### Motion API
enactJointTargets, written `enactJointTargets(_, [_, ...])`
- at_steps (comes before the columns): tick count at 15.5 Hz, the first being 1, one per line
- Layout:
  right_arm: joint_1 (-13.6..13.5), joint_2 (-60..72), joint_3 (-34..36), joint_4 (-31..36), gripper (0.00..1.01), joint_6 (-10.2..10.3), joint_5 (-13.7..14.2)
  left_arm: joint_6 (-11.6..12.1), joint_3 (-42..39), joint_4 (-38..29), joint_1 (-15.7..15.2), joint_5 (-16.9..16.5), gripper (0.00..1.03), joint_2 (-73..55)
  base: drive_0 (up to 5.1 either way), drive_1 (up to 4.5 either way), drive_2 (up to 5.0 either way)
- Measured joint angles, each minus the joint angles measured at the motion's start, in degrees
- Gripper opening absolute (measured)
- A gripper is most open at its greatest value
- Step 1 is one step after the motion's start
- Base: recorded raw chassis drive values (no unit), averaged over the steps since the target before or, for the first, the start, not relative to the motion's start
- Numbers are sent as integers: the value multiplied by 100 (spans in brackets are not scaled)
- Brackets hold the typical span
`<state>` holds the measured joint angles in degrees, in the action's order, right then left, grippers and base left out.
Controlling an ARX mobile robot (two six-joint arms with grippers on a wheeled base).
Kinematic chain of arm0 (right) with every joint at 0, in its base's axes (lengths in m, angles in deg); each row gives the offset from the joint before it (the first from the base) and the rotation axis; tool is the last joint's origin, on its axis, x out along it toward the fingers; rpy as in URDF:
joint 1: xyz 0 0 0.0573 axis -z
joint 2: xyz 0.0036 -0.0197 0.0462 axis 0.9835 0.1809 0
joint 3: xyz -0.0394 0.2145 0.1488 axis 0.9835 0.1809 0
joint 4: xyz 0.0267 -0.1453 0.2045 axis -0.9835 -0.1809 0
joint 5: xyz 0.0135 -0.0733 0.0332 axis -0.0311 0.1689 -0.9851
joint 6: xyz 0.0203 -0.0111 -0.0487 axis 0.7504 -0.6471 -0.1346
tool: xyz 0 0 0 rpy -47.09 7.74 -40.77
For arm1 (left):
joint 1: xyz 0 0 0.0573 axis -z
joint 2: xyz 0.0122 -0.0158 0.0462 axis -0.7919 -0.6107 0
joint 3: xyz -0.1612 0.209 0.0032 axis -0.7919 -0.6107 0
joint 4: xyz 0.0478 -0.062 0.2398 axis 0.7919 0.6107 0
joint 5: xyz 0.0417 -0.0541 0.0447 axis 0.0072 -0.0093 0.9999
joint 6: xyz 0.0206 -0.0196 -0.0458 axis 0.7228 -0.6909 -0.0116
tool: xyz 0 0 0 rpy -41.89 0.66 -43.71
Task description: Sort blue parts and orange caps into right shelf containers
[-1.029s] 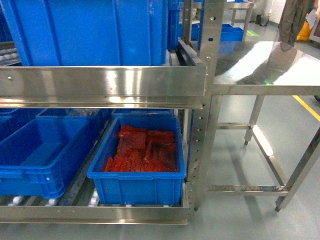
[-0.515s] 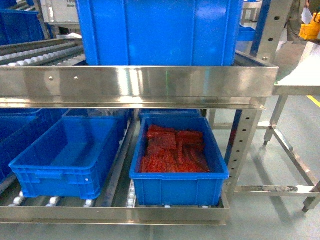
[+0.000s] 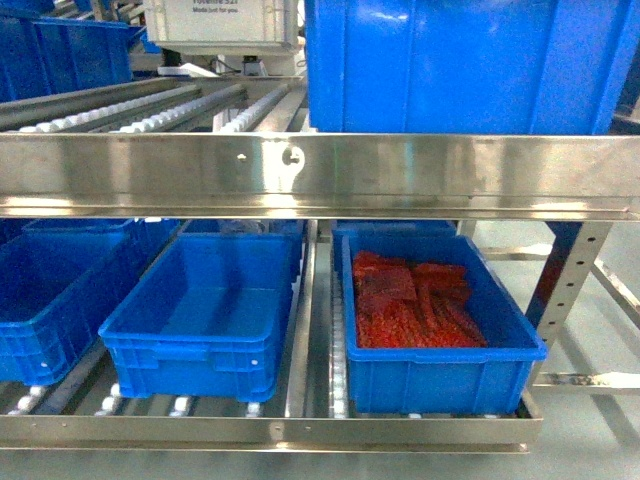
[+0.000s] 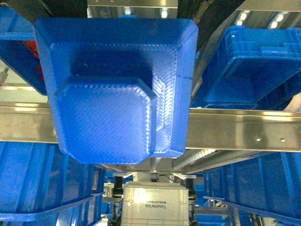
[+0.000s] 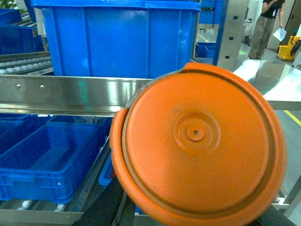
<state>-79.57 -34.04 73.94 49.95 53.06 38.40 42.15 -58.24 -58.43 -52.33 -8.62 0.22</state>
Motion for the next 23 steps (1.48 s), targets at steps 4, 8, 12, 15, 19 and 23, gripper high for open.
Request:
enactJointTargets(4, [0,0,0,-2,40,0,-2,0,0,7,0,0,42,0,-502,239,239])
enactJointTargets(8, [0,0,0,-11,40,0,0,0,0,2,0,0,42,0,-492,249,249])
enactJointTargets(12, [0,0,0,-13,40,0,0,0,0,9,0,0,42,0,-485,256,256])
enactJointTargets(15, [0,0,0,-11,40,0,0,0,0,2,0,-2,42,0,-480,261,261])
enactJointTargets(19, [0,0,0,2,40,0,-2,0,0,0,0,0,42,0,-485,256,256])
enactJointTargets(23, [0,0,0,-4,40,-2,-2,0,0,4,0,-2,42,0,-488,252,252])
